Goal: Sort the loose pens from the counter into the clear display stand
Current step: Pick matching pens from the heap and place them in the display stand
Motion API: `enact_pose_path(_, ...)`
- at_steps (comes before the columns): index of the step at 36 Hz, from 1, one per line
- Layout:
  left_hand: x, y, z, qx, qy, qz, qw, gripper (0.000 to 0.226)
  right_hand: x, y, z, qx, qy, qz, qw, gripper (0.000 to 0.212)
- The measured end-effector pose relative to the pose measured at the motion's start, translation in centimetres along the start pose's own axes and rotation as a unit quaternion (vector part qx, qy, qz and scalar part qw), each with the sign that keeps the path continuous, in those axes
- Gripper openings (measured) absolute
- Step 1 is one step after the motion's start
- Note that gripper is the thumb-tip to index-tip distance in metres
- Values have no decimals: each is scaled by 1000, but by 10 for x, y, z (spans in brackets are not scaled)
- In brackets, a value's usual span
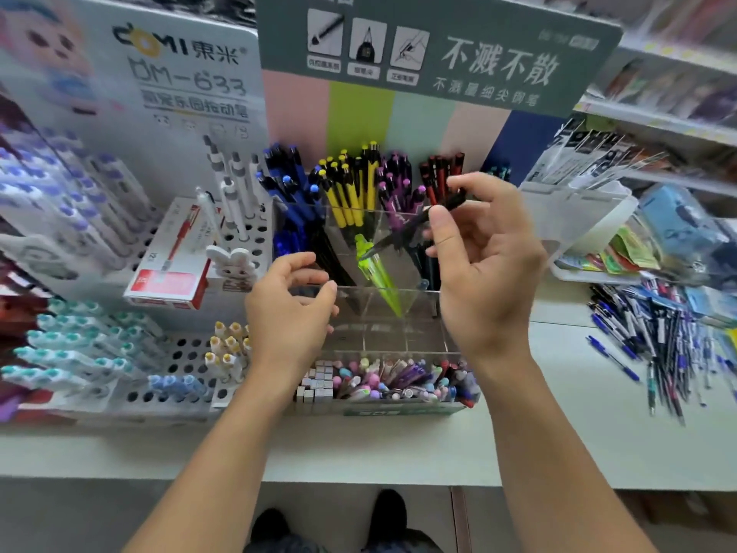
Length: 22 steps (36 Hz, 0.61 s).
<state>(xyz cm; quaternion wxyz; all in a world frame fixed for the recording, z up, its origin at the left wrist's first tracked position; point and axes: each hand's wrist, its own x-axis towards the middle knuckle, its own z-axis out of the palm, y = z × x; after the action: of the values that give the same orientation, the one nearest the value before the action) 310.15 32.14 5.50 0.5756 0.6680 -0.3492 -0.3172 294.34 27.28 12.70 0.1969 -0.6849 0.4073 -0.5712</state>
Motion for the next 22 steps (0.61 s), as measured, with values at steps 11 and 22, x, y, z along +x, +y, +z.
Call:
enact_pose_path(11,-5,-5,-12,46,45,20,998,22,2,14,70,-196,-242,-3,950,19)
enact_pose_path(22,-11,-5,-10,37,9,62,997,16,-3,14,58,-198,-216,0,956,21)
